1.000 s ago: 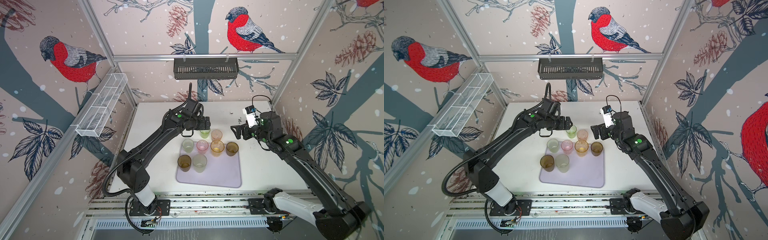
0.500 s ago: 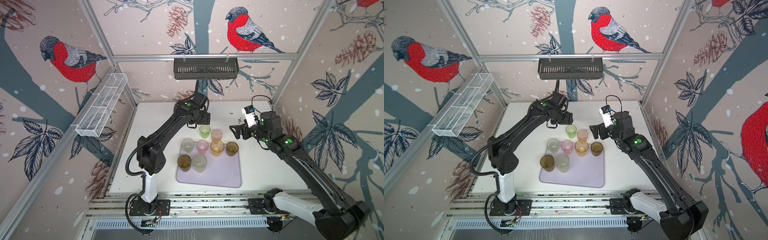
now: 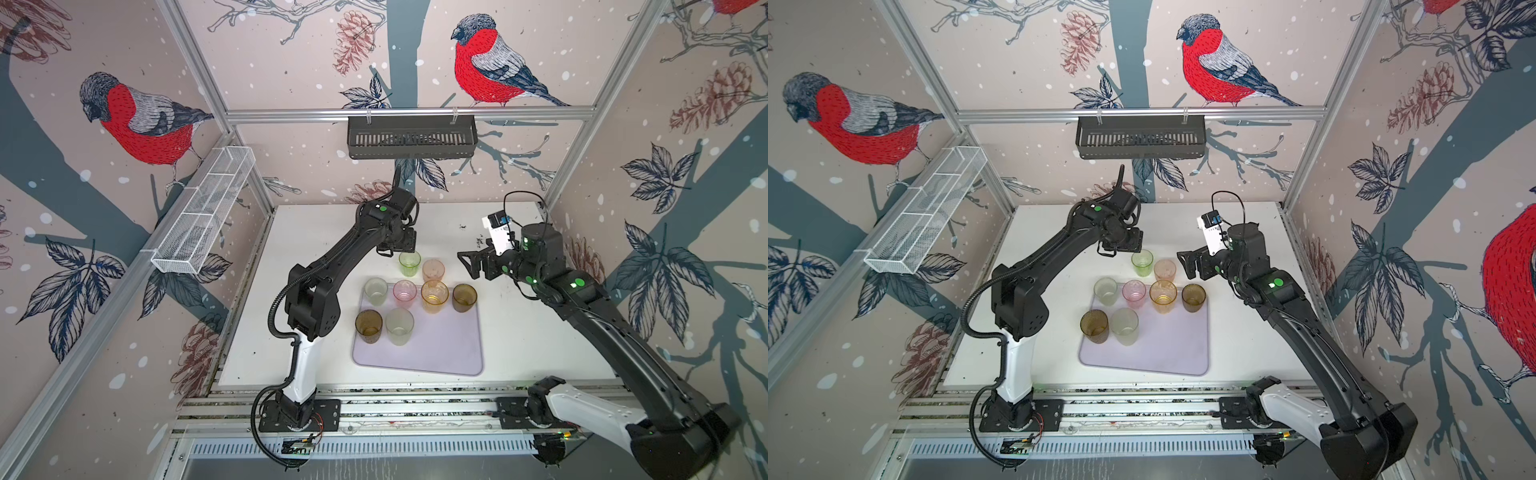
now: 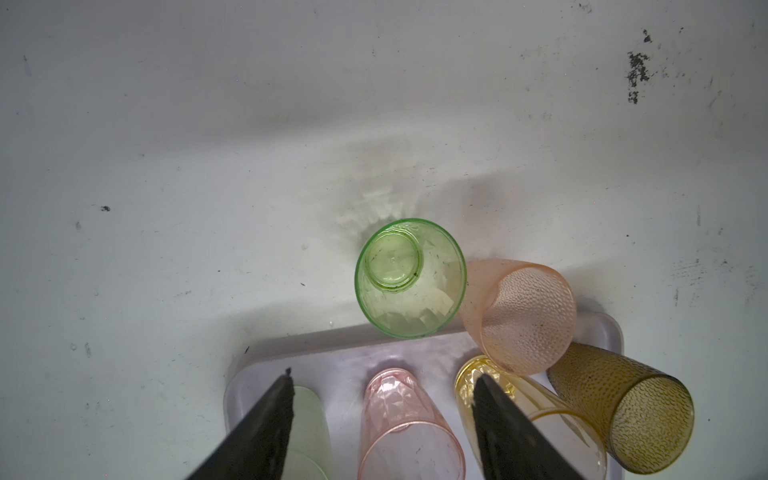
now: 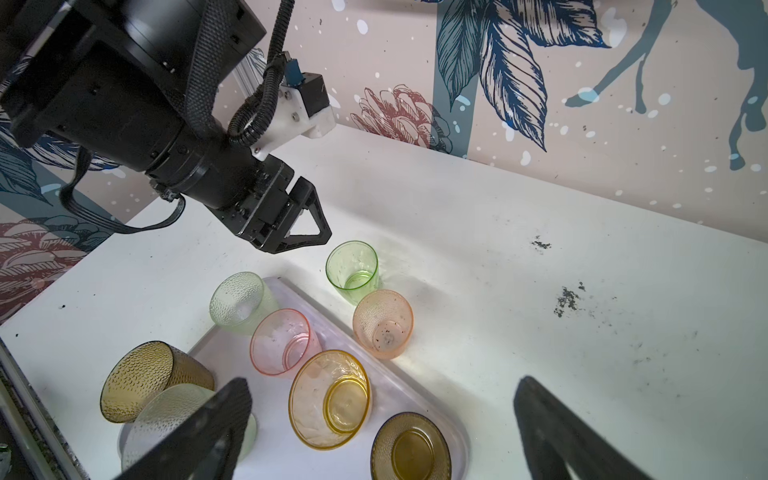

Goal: Place the glasses into the tray
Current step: 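Lower the open left gripper around the bright green cup's rim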

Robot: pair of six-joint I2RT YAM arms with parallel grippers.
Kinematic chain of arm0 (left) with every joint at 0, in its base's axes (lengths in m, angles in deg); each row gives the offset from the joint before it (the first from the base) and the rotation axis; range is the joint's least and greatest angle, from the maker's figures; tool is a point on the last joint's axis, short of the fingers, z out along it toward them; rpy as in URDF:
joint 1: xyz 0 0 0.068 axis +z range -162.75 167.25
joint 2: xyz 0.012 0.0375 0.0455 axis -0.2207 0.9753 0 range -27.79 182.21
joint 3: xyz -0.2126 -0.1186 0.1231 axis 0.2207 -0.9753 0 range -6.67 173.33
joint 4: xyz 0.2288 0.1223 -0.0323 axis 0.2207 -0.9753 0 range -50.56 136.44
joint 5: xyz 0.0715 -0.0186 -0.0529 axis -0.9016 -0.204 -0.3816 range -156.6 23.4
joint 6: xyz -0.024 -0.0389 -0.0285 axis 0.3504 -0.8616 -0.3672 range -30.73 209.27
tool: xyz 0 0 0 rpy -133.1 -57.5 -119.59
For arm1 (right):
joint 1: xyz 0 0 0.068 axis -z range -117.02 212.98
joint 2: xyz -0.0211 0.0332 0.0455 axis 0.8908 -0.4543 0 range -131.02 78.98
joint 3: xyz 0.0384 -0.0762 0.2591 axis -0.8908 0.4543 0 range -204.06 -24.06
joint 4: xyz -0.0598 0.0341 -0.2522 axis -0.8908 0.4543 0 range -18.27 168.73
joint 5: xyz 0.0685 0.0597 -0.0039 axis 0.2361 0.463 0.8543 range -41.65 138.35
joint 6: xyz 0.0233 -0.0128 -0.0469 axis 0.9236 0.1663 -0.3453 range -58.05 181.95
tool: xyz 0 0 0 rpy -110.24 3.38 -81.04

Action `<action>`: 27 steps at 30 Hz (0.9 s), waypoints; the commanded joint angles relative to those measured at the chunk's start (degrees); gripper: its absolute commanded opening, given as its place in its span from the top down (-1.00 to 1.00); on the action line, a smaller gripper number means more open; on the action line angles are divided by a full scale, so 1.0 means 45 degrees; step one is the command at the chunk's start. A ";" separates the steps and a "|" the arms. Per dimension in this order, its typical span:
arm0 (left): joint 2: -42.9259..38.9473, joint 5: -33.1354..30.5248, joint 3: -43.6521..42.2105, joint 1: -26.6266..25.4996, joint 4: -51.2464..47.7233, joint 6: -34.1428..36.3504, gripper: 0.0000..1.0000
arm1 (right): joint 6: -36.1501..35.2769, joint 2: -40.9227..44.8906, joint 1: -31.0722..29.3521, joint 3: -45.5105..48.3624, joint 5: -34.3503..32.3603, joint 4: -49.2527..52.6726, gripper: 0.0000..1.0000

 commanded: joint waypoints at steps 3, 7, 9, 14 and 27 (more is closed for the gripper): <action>0.0115 -0.0129 -0.0190 0.0080 0.0063 0.0403 -0.26 | -0.0421 -0.0049 0.0027 -0.0342 0.0227 -0.0055 -0.99; 0.0318 -0.0104 -0.0173 0.0154 0.0167 0.0432 -0.22 | -0.0524 -0.0108 0.0042 -0.0526 0.0290 0.0158 -1.00; 0.0396 -0.0086 -0.0181 0.0163 0.0255 0.0414 -0.19 | -0.0544 -0.0087 0.0042 -0.0543 0.0290 0.0213 -0.99; 0.0632 0.0008 -0.0191 0.0218 0.0276 0.0514 -0.14 | -0.0469 -0.0144 0.0057 -0.0514 0.0348 0.0017 -0.99; 0.1392 0.0358 0.0102 0.0378 0.0305 0.0736 0.00 | -0.0408 -0.0206 0.0054 -0.0677 0.0251 -0.0208 -0.99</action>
